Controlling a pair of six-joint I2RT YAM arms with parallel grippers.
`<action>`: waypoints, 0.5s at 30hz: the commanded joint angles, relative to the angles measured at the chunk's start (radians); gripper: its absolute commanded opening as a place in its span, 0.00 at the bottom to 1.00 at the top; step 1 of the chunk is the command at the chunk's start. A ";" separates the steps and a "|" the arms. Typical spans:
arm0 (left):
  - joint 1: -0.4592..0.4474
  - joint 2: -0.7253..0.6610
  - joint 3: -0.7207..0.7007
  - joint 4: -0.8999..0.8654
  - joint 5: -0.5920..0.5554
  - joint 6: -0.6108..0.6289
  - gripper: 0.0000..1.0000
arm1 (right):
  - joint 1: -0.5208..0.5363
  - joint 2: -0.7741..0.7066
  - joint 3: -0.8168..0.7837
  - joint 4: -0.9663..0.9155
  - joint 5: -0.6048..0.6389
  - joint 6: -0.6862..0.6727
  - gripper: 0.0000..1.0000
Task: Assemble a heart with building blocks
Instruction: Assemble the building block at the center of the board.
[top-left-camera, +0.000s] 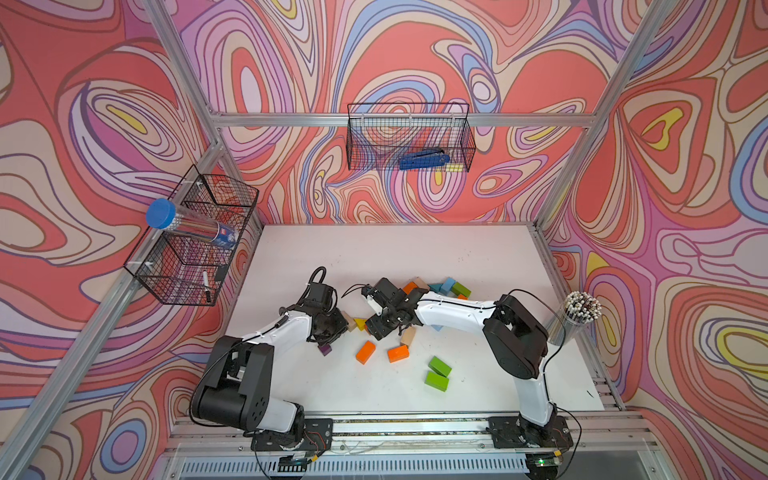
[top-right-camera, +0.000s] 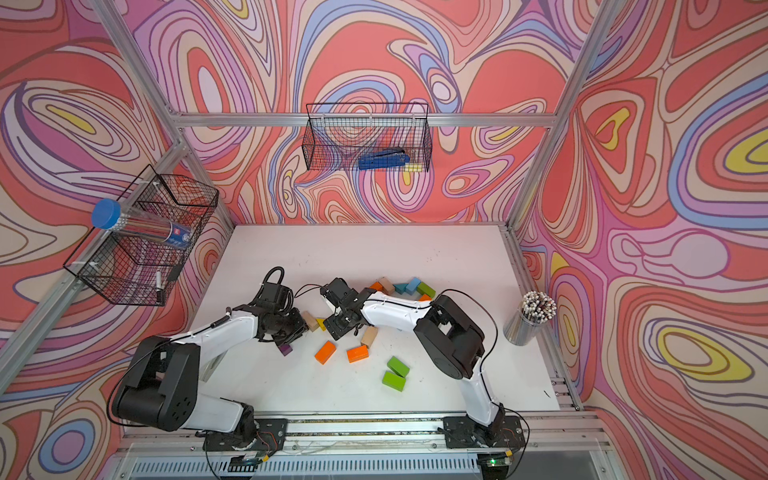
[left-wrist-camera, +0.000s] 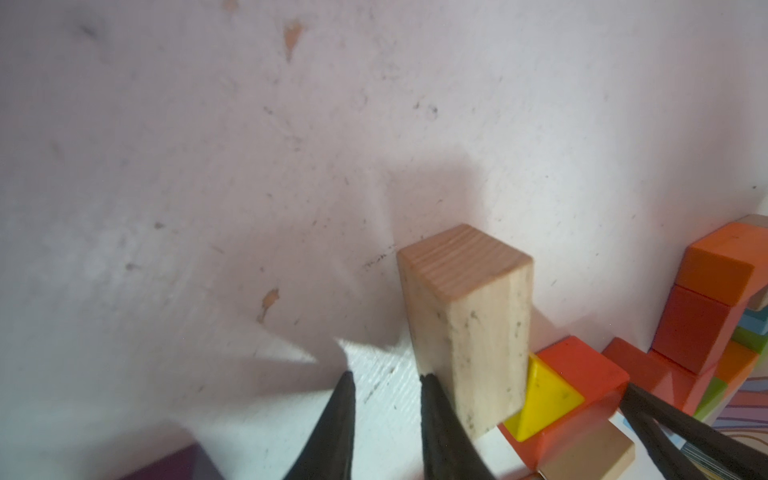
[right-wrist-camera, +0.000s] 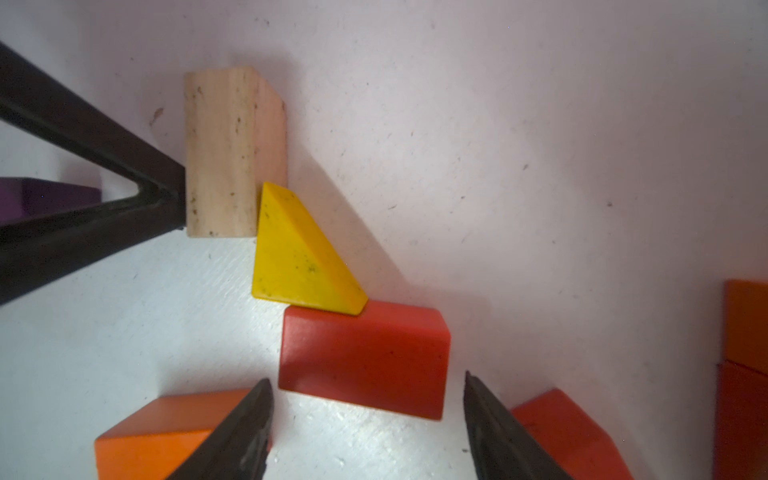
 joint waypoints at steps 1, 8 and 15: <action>-0.005 -0.019 0.019 -0.031 -0.022 0.005 0.30 | -0.004 0.030 0.026 0.018 -0.014 0.016 0.73; -0.005 -0.019 0.020 -0.034 -0.019 0.007 0.30 | -0.004 0.050 0.035 0.019 0.002 0.031 0.69; -0.005 -0.016 0.024 -0.037 -0.019 0.008 0.29 | -0.004 0.051 0.036 0.007 0.028 0.011 0.60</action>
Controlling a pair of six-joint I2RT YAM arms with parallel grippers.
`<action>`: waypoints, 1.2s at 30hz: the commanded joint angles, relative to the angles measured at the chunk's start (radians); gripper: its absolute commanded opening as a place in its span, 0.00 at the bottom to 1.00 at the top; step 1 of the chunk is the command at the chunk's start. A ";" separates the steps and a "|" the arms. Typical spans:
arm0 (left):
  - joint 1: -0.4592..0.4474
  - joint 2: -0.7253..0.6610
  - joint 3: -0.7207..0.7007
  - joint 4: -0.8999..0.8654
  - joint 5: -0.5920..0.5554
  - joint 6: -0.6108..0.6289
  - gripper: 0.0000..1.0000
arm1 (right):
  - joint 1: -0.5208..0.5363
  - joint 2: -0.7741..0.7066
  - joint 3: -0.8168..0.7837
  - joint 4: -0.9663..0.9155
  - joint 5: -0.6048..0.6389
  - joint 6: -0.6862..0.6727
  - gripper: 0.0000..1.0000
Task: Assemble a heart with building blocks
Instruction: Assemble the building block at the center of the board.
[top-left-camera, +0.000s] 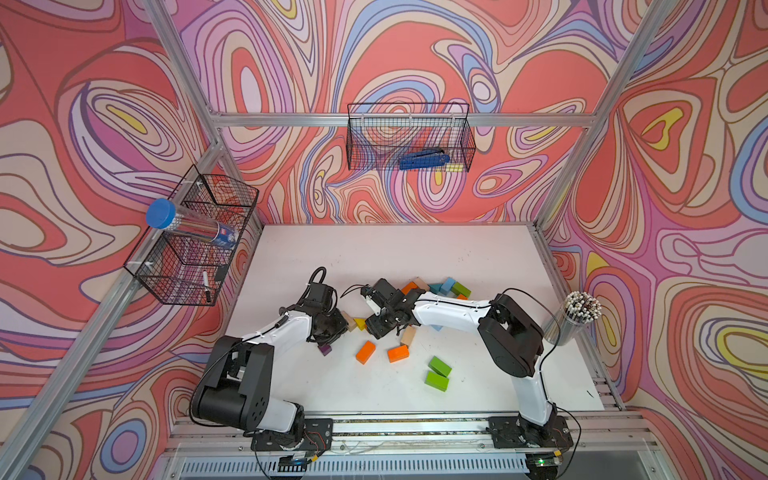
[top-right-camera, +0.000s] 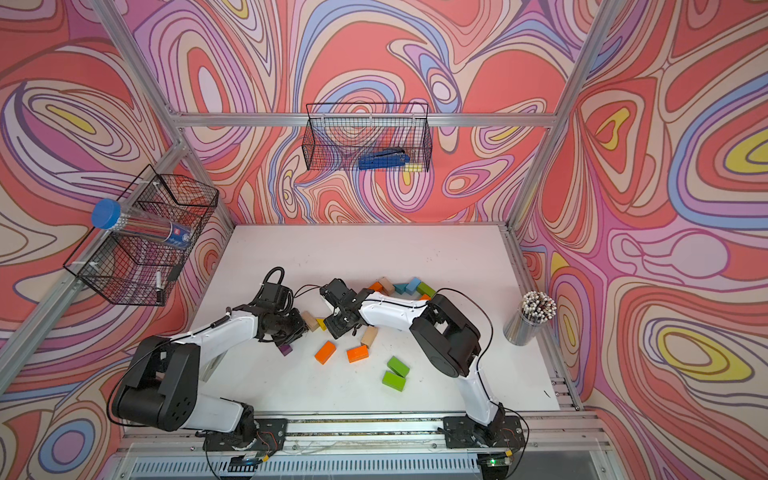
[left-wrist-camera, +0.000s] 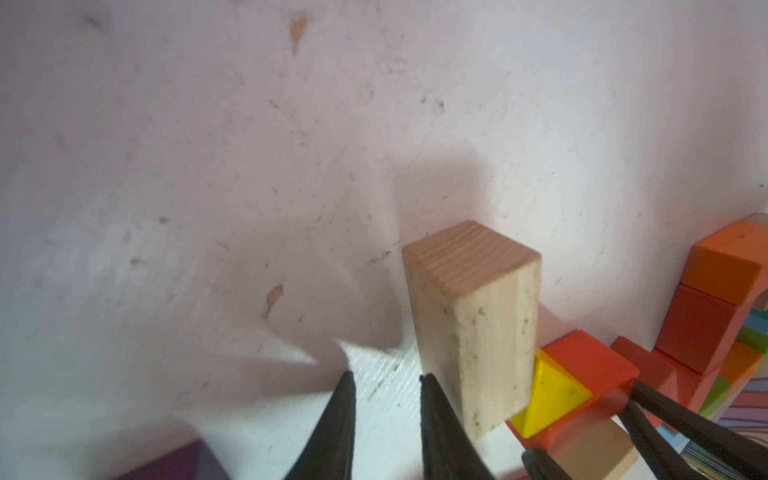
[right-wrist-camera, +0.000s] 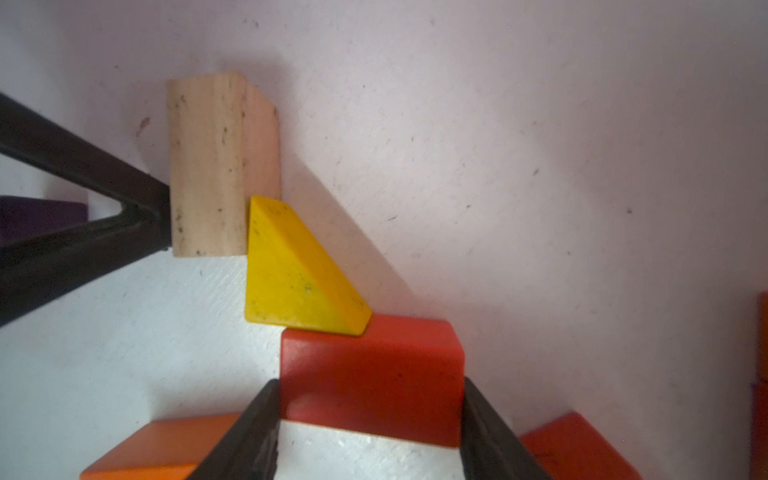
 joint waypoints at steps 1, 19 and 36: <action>-0.005 -0.016 0.023 -0.028 -0.019 0.007 0.29 | -0.004 0.020 0.023 -0.008 0.030 -0.011 0.60; -0.005 -0.019 0.017 -0.025 -0.020 0.006 0.29 | -0.005 0.027 0.026 -0.022 0.066 -0.026 0.59; -0.005 -0.108 0.034 -0.117 -0.055 0.041 0.34 | -0.006 -0.054 -0.002 -0.018 0.025 -0.063 0.75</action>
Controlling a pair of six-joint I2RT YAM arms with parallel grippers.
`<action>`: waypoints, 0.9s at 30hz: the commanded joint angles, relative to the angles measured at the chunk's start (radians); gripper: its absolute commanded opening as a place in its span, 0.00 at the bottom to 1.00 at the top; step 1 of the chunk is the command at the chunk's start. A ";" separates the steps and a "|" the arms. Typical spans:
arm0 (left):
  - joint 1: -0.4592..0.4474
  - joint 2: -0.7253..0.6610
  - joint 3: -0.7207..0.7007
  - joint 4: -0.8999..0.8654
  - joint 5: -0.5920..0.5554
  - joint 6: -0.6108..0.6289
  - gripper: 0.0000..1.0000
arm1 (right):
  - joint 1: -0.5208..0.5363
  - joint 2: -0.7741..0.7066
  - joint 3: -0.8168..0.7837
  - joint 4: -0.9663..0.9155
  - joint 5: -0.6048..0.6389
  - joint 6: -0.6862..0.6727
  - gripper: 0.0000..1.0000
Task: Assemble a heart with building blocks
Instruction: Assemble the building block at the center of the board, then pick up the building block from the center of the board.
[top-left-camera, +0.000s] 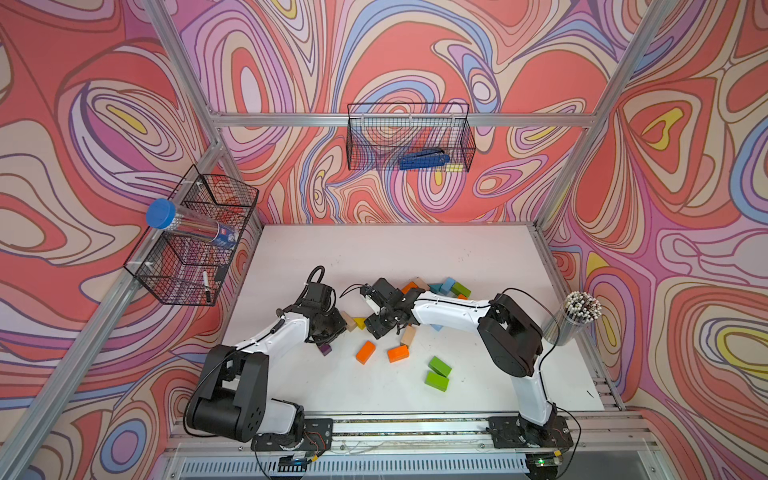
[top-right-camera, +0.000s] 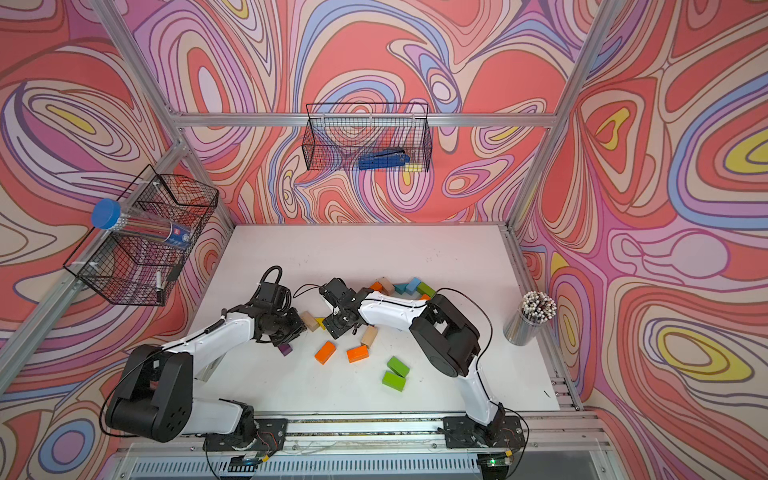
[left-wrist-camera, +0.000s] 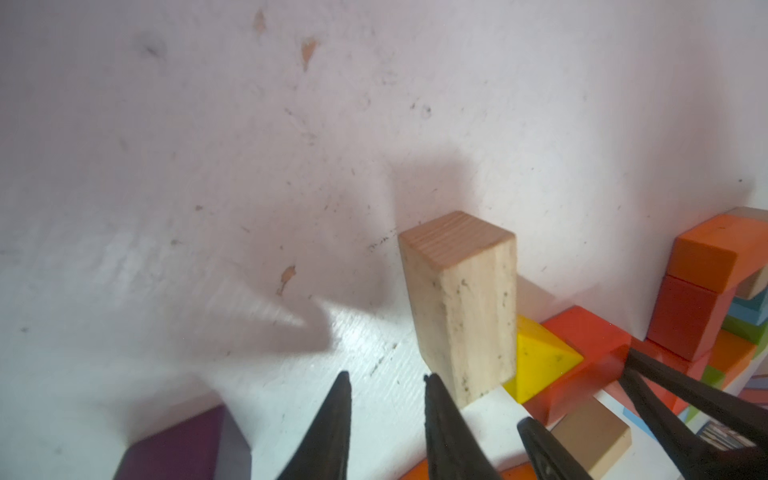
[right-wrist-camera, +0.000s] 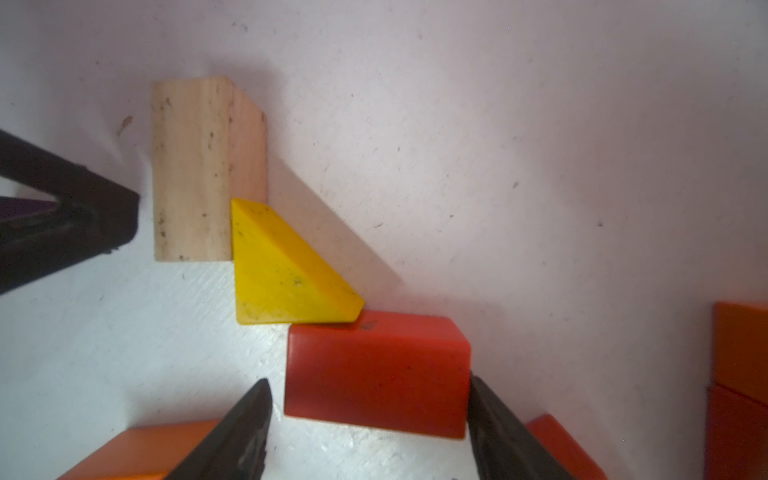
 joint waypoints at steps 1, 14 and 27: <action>-0.005 -0.051 0.033 -0.081 -0.033 0.033 0.34 | -0.010 -0.070 -0.025 -0.009 -0.007 -0.028 0.74; -0.005 -0.187 0.209 -0.290 0.010 0.330 0.54 | -0.098 -0.163 -0.094 -0.100 0.001 -0.115 0.69; -0.005 -0.284 0.317 -0.402 0.086 0.667 0.70 | -0.132 -0.114 -0.068 -0.165 -0.008 -0.145 0.61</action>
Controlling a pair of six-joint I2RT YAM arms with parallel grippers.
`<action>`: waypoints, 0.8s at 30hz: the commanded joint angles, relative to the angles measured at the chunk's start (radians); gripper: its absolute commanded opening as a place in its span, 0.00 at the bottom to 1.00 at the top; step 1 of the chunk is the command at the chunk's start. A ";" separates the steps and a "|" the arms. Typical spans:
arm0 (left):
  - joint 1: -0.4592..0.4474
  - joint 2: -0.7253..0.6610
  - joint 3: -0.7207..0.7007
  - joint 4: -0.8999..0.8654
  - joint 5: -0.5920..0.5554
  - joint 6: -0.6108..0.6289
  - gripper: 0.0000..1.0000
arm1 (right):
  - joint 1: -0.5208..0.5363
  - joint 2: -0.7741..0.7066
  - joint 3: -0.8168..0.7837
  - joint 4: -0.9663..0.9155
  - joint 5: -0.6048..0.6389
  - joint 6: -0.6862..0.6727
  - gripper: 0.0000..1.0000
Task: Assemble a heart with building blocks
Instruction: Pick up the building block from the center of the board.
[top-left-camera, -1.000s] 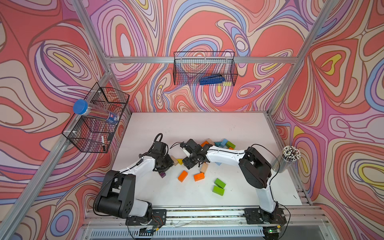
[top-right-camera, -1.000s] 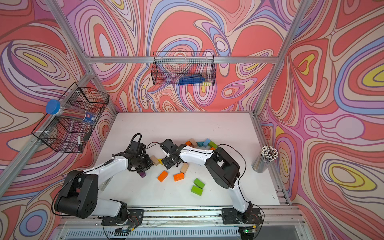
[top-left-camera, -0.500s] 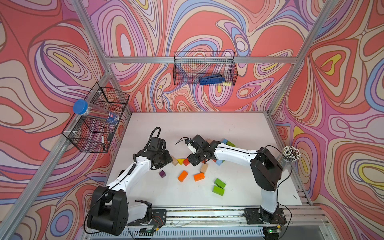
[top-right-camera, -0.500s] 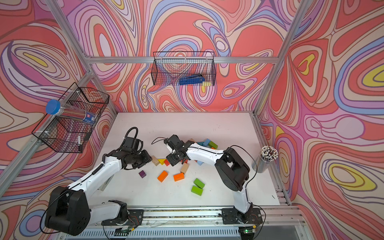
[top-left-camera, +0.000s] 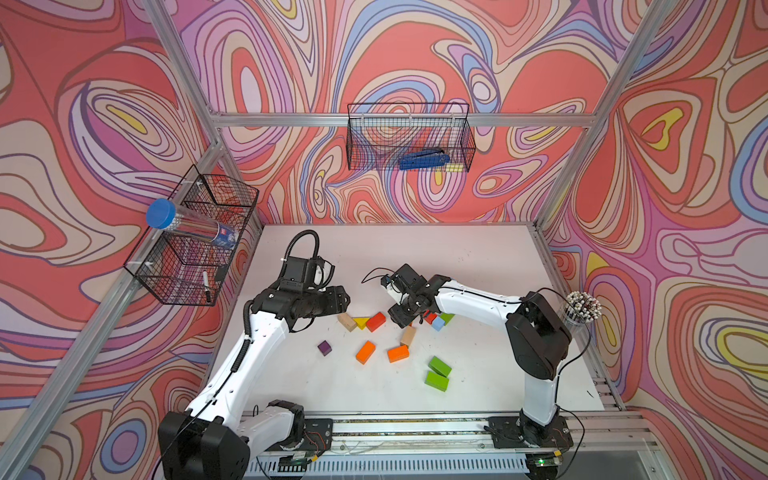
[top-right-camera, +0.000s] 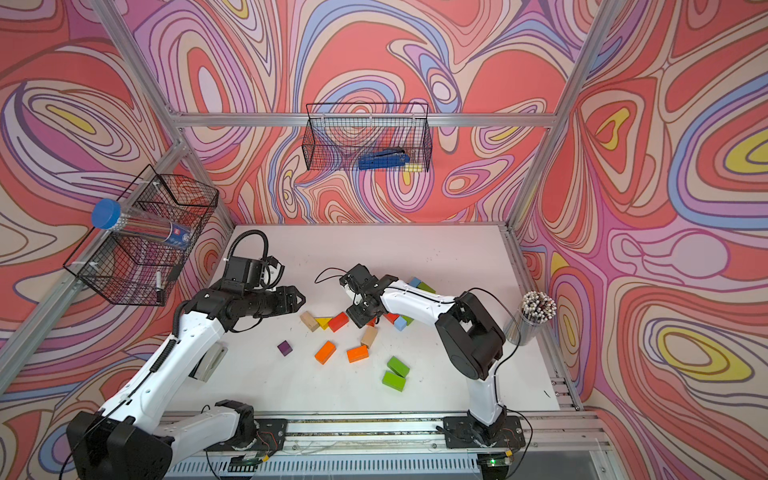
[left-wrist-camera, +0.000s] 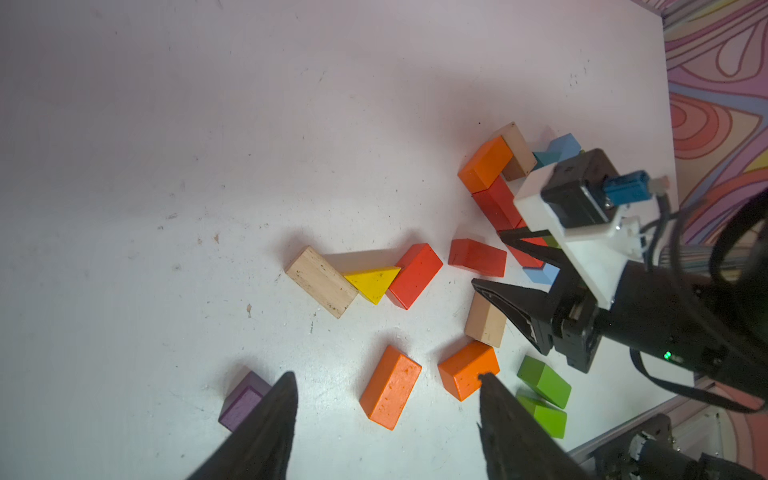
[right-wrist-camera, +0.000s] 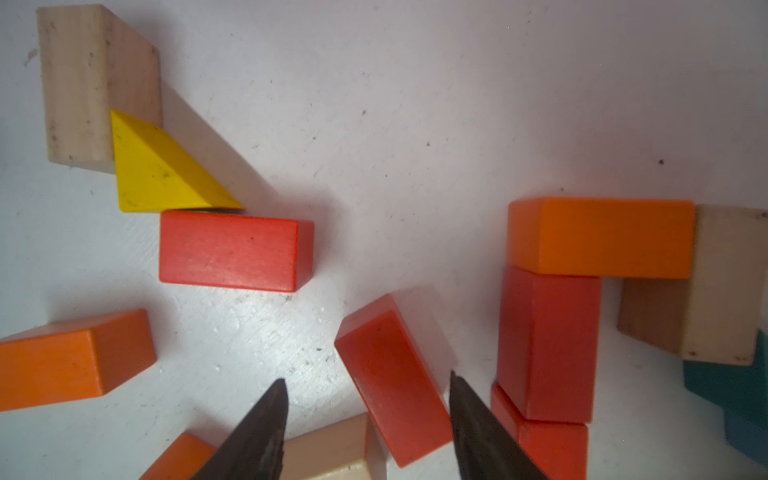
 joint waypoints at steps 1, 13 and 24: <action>-0.005 -0.040 -0.040 -0.048 0.026 0.132 0.70 | -0.007 0.029 0.015 -0.041 0.000 -0.001 0.61; -0.004 -0.172 -0.101 0.039 0.092 0.158 0.90 | -0.011 0.085 -0.041 0.076 0.041 0.003 0.55; -0.005 -0.192 -0.099 0.029 0.052 0.158 0.91 | -0.011 0.048 -0.079 0.103 0.041 0.054 0.35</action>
